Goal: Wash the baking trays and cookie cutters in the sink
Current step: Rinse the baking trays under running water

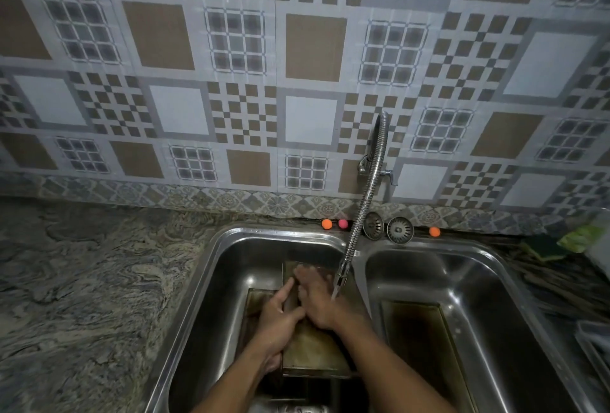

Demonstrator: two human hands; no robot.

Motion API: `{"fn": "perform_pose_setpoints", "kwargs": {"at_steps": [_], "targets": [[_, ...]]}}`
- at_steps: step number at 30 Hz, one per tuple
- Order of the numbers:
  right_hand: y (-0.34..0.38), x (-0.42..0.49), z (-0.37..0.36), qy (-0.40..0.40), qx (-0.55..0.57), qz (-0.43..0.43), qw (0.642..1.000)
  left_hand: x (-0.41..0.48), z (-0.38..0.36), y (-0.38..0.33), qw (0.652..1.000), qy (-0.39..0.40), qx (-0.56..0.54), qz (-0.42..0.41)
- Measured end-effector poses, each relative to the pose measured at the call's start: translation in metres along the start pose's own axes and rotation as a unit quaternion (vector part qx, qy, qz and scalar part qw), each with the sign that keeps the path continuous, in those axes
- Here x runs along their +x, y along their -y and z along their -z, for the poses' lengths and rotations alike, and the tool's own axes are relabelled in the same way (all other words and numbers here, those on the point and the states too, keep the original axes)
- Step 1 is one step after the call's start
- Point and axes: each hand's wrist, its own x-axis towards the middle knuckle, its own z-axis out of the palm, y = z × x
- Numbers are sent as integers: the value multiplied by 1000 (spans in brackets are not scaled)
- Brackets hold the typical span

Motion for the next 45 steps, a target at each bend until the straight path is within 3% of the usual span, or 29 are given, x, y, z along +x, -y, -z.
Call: {"fn": "perform_pose_setpoints", "kwargs": {"at_steps": [3,8,11,14,16,18,21,23,26,29,30,32,33,35,37,40,42,44,45], "targets": [[-5,-19,-1,21,19,74,997,3,8,-3,1000,-1,21,-8],[-34,-18,12,-43,11,-110,993,5,-2,1,999,-44,1,0],[-17,-30,12,-15,-26,-30,999,6,-22,-9,997,-66,14,-33],[1,-51,5,-14,74,44,996,7,-37,-21,995,-80,-14,-54],[4,-46,0,-60,167,14,984,4,-43,-29,996,-55,-59,-36],[12,-41,5,-113,310,-53,943,-1,-52,-27,998,17,-64,-24],[10,-38,9,-158,533,-93,826,-11,-60,-14,997,29,18,-70],[7,-41,12,-152,588,-108,787,-8,-52,-7,988,28,76,-131],[-3,-49,16,-131,618,-124,765,9,-33,9,944,74,249,-205],[-19,-59,16,-167,605,-161,762,17,-13,26,863,1,481,-157],[-24,-62,16,-172,598,-165,765,18,-6,28,841,-40,523,-133],[-30,-67,19,-185,577,-177,775,21,6,28,838,-103,528,-93],[-33,-67,20,-187,571,-188,777,23,10,25,862,-109,489,-71],[-37,-71,25,-180,571,-201,775,24,15,17,947,-75,312,-19],[-42,-74,24,-153,541,-205,801,21,16,10,991,-27,124,51],[-40,-71,16,-123,331,-175,919,15,23,3,994,-23,75,71],[-41,-63,5,-91,98,-128,983,16,24,0,993,-38,93,56],[-35,-55,-2,-38,-70,-66,995,17,21,-3,991,-38,123,46],[-28,-52,-4,-1,-73,-45,996,17,19,-4,989,-33,135,44]]}}
